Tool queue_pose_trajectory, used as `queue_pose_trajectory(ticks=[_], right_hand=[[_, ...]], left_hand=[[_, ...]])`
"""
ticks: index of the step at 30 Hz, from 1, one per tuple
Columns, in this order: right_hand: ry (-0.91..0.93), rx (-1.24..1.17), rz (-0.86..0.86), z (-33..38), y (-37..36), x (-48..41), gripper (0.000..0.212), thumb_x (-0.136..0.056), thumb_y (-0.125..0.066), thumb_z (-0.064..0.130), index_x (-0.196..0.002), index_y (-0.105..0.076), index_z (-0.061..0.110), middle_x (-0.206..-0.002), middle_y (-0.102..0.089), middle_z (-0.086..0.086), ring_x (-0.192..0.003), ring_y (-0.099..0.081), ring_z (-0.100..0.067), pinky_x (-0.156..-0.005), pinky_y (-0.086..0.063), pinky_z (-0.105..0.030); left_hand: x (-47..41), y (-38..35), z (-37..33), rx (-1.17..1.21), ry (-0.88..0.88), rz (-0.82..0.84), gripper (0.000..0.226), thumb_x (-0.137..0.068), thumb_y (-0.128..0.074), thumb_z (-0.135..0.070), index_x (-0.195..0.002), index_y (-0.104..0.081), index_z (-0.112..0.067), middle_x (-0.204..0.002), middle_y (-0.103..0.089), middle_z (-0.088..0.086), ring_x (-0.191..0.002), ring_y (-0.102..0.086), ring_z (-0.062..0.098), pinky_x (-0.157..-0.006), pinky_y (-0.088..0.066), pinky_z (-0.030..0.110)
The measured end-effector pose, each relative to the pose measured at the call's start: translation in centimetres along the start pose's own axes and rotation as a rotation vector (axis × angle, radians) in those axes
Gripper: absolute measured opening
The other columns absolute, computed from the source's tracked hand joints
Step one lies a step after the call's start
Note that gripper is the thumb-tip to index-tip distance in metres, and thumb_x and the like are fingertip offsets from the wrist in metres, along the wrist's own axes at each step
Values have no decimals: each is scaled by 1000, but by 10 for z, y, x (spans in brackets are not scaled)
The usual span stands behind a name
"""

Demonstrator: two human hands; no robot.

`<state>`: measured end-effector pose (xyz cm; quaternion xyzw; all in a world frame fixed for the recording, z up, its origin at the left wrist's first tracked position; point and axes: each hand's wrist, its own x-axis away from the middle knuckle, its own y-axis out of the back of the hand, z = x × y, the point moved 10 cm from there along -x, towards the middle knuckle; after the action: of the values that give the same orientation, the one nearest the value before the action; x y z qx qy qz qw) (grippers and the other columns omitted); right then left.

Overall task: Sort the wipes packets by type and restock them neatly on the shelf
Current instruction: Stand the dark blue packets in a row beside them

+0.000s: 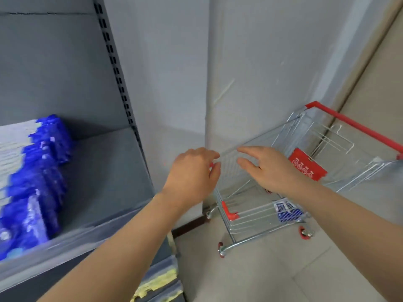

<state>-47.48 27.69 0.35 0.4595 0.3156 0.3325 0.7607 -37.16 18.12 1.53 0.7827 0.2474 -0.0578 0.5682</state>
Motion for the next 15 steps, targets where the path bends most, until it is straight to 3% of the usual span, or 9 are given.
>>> queue_pose_trajectory(ticks=[4,7,9,15], right_hand=[[-78,62,79,-119,12,7,44,-97,-47,36,-137,-51,16,-141,-51,-2,-129,-47,-18,-106,-33,-27],[-150,85,134,-200,19,5,41,-98,-48,34,-135,-53,17,-135,-57,-1,-119,-54,-19,-98,-36,-25],[-191,51,149,-248,20,0,36,-97,-49,30,-130,-57,18,-126,-63,-3,-108,-58,-20,-91,-39,-28],[-302,26,284,-391,-24,-39,36,-97,-46,31,-114,-64,6,-110,-68,-12,-100,-61,-26,-90,-46,-40]], left_hand=[[-48,-96,-54,13,8,95,43,-90,-39,-35,-117,-66,-16,-112,-69,6,-101,-63,29,-87,-48,37],[-80,-165,-81,31,51,185,38,-93,-41,-34,-114,-67,-15,-112,-68,7,-104,-61,30,-88,-47,38],[-101,-209,-91,48,77,250,38,-94,-39,-34,-111,-66,-13,-111,-67,8,-103,-61,30,-88,-48,40],[-176,-333,-91,67,134,385,32,-99,-43,-32,-123,-62,-22,-122,-64,-1,-108,-60,21,-93,-49,37]])
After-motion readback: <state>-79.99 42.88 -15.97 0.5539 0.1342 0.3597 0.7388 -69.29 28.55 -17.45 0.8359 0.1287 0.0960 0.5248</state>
